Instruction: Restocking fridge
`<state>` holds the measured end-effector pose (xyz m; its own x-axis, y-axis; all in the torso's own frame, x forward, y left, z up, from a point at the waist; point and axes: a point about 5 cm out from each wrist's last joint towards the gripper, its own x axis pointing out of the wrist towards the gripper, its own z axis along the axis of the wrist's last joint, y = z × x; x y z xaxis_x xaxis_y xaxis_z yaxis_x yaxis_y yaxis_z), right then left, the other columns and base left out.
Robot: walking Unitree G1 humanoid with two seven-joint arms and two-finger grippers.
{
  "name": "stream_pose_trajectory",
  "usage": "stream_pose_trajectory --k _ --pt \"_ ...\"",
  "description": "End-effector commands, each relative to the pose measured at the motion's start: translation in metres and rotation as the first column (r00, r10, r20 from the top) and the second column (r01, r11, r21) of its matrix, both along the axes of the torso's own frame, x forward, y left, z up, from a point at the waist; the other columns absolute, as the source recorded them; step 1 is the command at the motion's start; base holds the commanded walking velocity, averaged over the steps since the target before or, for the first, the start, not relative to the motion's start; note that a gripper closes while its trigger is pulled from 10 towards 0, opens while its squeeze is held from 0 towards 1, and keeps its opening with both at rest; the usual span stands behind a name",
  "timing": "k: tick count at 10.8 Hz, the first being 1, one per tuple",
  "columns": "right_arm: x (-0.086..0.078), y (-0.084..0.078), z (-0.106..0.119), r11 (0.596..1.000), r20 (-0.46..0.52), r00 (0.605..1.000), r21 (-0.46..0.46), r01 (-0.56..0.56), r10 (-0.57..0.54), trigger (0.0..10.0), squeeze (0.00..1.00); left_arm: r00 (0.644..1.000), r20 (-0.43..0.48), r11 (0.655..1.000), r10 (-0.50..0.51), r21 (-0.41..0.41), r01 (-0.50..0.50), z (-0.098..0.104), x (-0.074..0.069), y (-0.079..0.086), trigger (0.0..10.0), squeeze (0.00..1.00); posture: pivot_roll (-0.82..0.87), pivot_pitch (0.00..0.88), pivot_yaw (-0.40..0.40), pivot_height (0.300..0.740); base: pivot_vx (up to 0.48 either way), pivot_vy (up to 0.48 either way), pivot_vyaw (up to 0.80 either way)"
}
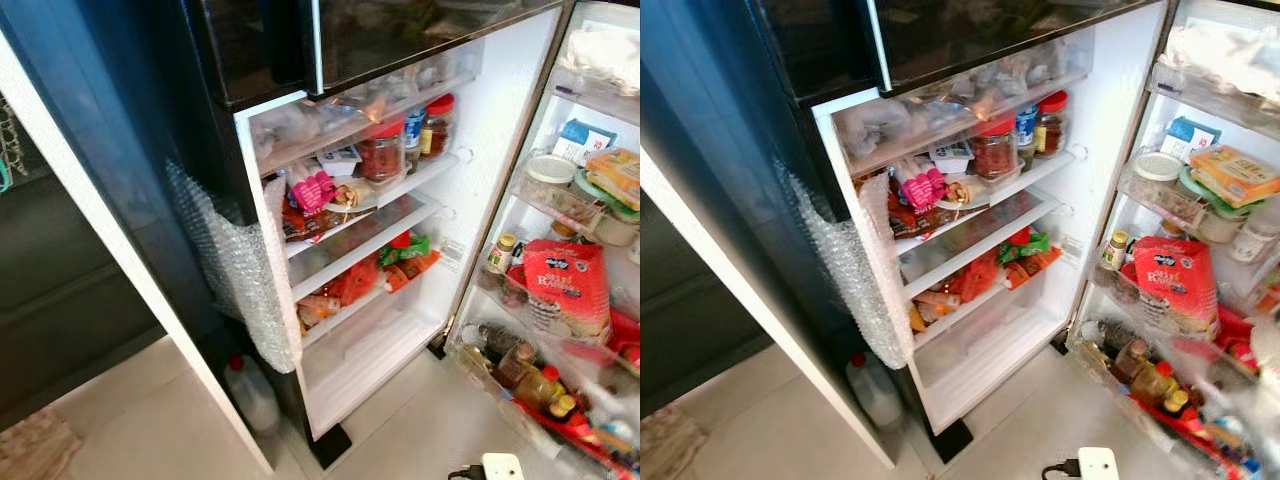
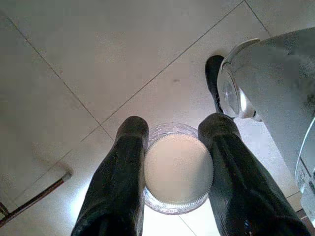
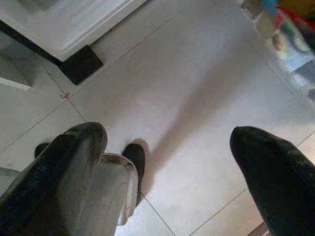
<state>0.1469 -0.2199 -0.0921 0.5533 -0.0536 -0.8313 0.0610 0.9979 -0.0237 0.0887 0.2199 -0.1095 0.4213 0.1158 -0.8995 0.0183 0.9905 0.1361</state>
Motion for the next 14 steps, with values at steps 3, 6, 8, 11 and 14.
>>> stream_pose_trajectory --k 3,6,8,11,14 --pt "-0.006 -0.006 -0.001 0.999 -0.010 1.000 -0.031 -0.029 0.029 10.0 0.00 1.000 -0.011 1.000 -0.007 0.003 0.007 0.000 -0.003 0.002 10.0 0.00 -0.12 0.000 0.052 0.740 0.000 -0.247 0.53" --pt "-0.007 0.000 -0.003 1.000 -0.016 1.000 0.011 0.014 -0.014 10.0 0.00 1.000 -0.008 1.000 -0.006 0.005 0.006 0.000 -0.002 0.003 10.0 0.00 -0.11 0.000 0.057 0.740 0.000 -0.381 0.21" --pt "-0.010 0.004 -0.005 1.000 -0.040 0.999 0.003 -0.001 0.002 10.0 0.00 1.000 -0.007 1.000 -0.006 0.006 0.006 0.000 -0.002 0.003 10.0 0.00 -0.11 0.000 0.058 0.740 0.000 -0.381 0.00" --pt "-0.010 0.005 -0.005 1.000 -0.041 0.999 -0.002 -0.019 0.019 10.0 0.00 1.000 -0.007 1.000 -0.004 0.005 0.004 0.000 -0.002 0.004 10.0 0.00 -0.11 0.000 0.060 0.740 0.000 -0.380 0.45" --pt "-0.011 0.003 -0.005 1.000 -0.032 0.999 0.011 0.000 0.000 10.0 0.00 1.000 -0.008 1.000 -0.003 0.003 0.003 0.000 -0.002 0.003 10.0 0.00 -0.11 0.000 0.055 0.740 0.000 -0.379 0.00"
